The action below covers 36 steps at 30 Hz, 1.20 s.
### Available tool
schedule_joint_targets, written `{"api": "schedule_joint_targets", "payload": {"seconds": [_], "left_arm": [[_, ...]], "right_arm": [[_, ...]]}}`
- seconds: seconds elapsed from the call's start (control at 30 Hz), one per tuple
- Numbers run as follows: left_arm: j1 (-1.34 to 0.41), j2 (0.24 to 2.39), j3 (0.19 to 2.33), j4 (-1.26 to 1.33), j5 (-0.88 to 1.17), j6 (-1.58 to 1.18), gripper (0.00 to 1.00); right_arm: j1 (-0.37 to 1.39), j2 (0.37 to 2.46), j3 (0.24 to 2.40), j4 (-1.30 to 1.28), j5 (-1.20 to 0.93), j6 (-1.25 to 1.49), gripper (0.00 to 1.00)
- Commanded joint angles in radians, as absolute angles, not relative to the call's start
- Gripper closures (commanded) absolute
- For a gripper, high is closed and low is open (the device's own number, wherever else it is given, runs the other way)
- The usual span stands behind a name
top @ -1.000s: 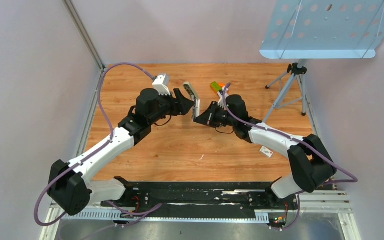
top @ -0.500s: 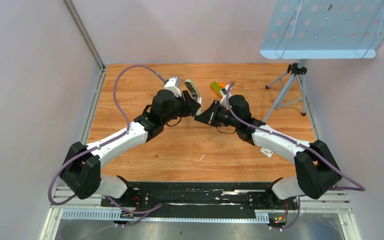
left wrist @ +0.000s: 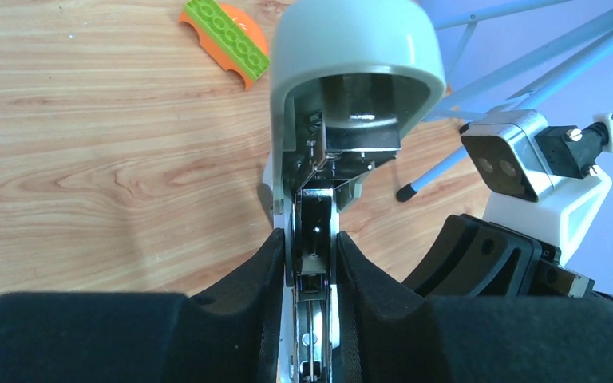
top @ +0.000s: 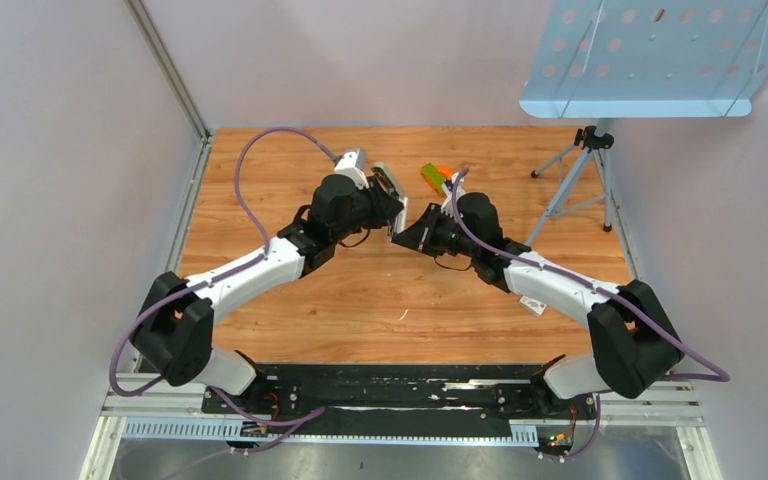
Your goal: Load the staples into the stapler
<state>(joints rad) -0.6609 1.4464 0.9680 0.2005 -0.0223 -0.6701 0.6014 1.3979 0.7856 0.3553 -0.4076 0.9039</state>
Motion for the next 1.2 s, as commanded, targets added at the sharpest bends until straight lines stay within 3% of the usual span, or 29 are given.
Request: {"api": "schedule_joint_targets", "payload": {"seconds": [0.0, 0.07, 0.2, 0.33, 0.47, 0.83, 1.17], "left_arm": [[-0.666, 1.478, 0.994, 0.228, -0.031, -0.675, 0.93], [-0.666, 1.488, 0.996, 0.225, -0.039, -0.665, 0.99], [-0.667, 1.518, 1.011, 0.196, -0.077, -0.653, 1.00], [-0.667, 1.561, 1.025, 0.142, -0.169, -0.673, 1.00], [-0.675, 1.640, 1.047, 0.096, -0.292, -0.719, 1.00], [-0.687, 1.879, 1.200, 0.140, -0.420, -0.726, 1.00], [-0.693, 2.021, 1.281, 0.099, -0.483, -0.762, 0.97]], "right_arm": [[0.615, 1.382, 0.775, 0.364, -0.416, 0.876, 0.91], [0.615, 1.376, 0.772, 0.328, -0.404, 0.863, 0.80], [0.612, 1.325, 0.733, 0.242, -0.362, 0.822, 0.54], [0.601, 1.224, 0.678, 0.129, -0.298, 0.781, 0.42], [0.597, 1.073, 0.650, -0.020, -0.182, 0.735, 0.01], [0.596, 0.718, 0.591, -0.265, 0.073, 0.694, 0.00], [0.596, 0.644, 0.597, -0.313, 0.139, 0.659, 0.00]]}}
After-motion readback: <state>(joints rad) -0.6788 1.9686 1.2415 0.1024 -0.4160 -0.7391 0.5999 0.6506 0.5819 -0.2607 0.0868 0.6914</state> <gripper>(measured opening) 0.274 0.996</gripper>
